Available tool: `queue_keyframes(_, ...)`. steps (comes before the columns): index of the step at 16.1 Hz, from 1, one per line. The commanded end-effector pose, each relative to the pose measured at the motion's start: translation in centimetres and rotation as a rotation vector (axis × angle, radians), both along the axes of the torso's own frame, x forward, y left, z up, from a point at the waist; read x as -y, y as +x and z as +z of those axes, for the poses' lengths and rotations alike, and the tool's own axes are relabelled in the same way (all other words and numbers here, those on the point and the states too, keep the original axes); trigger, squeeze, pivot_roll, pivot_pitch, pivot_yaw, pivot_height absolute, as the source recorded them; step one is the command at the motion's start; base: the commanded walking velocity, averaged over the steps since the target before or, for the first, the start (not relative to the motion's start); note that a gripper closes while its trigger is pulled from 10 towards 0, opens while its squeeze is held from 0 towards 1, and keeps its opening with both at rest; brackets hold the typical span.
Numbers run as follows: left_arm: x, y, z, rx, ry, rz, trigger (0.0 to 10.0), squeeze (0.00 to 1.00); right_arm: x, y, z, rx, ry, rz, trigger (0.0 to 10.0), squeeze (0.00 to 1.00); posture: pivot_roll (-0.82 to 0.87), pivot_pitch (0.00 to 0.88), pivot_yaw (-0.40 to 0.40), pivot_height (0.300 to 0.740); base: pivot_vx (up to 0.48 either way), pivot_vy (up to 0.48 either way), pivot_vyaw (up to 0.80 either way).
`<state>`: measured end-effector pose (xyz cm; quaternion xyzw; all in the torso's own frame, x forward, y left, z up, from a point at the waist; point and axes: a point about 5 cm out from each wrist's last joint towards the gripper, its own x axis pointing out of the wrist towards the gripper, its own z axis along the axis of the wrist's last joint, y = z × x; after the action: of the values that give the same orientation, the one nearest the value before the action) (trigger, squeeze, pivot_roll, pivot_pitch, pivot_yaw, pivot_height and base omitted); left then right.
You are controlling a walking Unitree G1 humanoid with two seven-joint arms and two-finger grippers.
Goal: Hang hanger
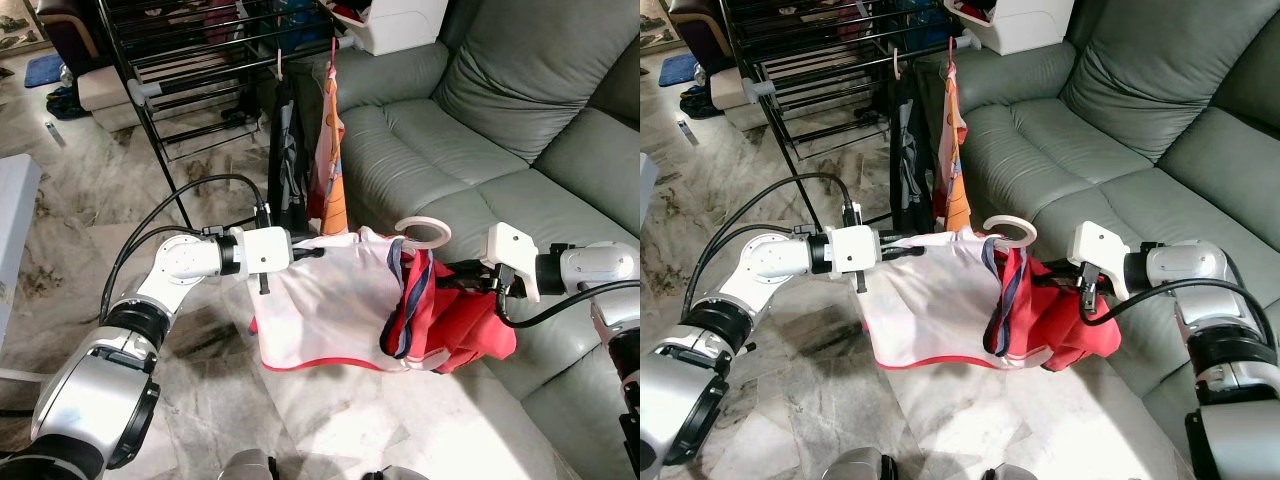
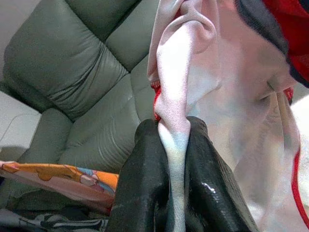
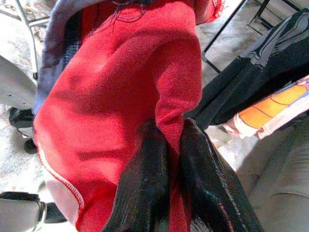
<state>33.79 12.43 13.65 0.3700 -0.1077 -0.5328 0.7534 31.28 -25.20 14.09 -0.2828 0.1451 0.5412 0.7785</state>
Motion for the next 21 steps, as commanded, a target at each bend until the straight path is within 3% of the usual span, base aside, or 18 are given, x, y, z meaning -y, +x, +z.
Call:
queue_keyframes(1, 0.2, 1.0, 1.8, 0.078, -0.065, 0.052, 0.0, 0.0, -0.5, 0.2, 0.2, 0.029, 0.023, 0.004, 0.0, 0.0, -0.1, 0.0, 0.023, 0.74, 0.0, 0.0, 0.0)
queue_keyframes(3, 0.3, 1.5, 2.4, 0.111, -0.09, 0.1, 0.0, 0.0, -0.6, 0.9, 0.7, 0.088, 0.051, -0.061, 0.0, 0.0, -0.1, 0.0, 0.024, 0.74, 0.0, 0.0, 0.0)
queue_keyframes(5, 0.4, 2.5, 3.2, 0.18, -0.091, 0.196, 0.0, 0.0, -0.7, 2.0, 1.5, 0.222, 0.079, -0.177, 0.0, 0.0, -0.1, 0.0, 0.026, 0.74, 0.0, 0.0, 0.0)
queue_keyframes(10, 0.9, 3.3, 3.5, 0.263, -0.065, 0.283, 0.0, 0.0, -1.1, 2.6, 1.6, 0.318, 0.076, -0.278, 0.0, 0.0, -0.1, 0.0, 0.033, 0.74, 0.0, 0.0, 0.0)
queue_keyframes(12, 1.0, 3.2, 3.1, 0.261, -0.059, 0.288, 5.1, 0.0, -1.3, 2.3, 0.6, 0.283, 0.065, -0.271, 0.0, 0.0, -0.1, 0.0, 0.034, 0.74, 0.0, 0.0, 0.0)
queue_keyframes(13, 0.8, 3.3, 2.9, 0.249, -0.064, 0.315, 10.0, 1.0, -1.5, 2.1, 0.3, 0.271, 0.066, -0.256, 0.0, 0.0, -0.1, 0.0, 0.034, 0.74, 0.0, 0.0, 0.0)
queue_keyframes(15, 0.7, 3.3, 2.4, 0.228, -0.051, 0.322, 10.0, 1.0, -1.8, 1.9, 0.0, 0.264, 0.067, -0.248, 0.0, 0.0, -0.1, 0.0, 0.034, 0.74, 0.0, 0.0, 0.0)
queue_keyframes(18, 0.1, 2.6, 0.9, 0.245, 0.065, 0.281, 10.0, 1.0, -2.4, 1.7, -1.0, 0.257, 0.041, -0.224, 0.0, 0.0, -0.09, 0.0, 0.032, 0.74, 0.0, 0.0, 0.0)
queue_keyframes(20, -0.2, 2.0, 0.1, 0.263, 0.131, 0.23, 10.0, 1.0, -2.7, 1.4, -2.0, 0.243, -0.019, -0.217, 0.0, 0.0, -0.09, 0.0, 0.034, 0.74, 0.0, 0.0, 0.0)
queue_keyframes(21, -0.1, 1.4, -0.4, 0.225, 0.13, 0.172, 10.0, 1.0, -2.7, 1.3, -2.6, 0.216, -0.037, -0.236, 0.0, 0.0, -0.09, 0.0, 0.034, 0.74, 0.0, 0.0, 0.0)
